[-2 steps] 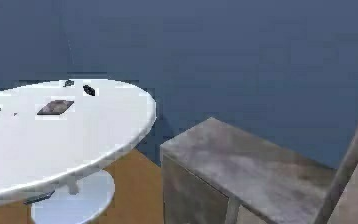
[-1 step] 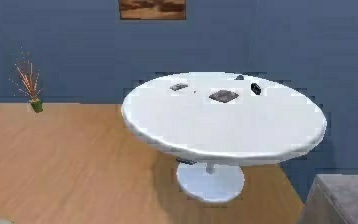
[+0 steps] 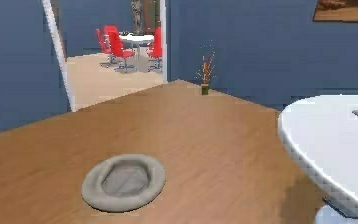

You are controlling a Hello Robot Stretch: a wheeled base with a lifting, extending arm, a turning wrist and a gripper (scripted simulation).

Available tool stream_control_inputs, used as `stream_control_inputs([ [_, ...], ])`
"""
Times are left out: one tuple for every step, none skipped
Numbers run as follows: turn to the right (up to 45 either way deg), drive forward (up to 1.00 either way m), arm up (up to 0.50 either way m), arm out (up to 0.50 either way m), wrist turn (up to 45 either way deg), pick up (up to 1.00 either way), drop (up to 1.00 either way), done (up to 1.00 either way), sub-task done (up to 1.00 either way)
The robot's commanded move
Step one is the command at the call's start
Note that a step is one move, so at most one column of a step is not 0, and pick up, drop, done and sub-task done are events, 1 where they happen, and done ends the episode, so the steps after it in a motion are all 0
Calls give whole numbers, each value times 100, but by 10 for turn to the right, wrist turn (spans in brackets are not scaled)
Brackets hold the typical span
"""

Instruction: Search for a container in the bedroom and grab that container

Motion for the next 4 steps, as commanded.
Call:
stream_control_inputs([
  [-360, 0, 0, 0, 0, 0, 0, 0, 0],
  [-30, 0, 0, 0, 0, 0, 0, 0, 0],
  [0, 100, 0, 0, 0, 0, 0, 0, 0],
  [0, 65, 0, 0, 0, 0, 0, 0, 0],
])
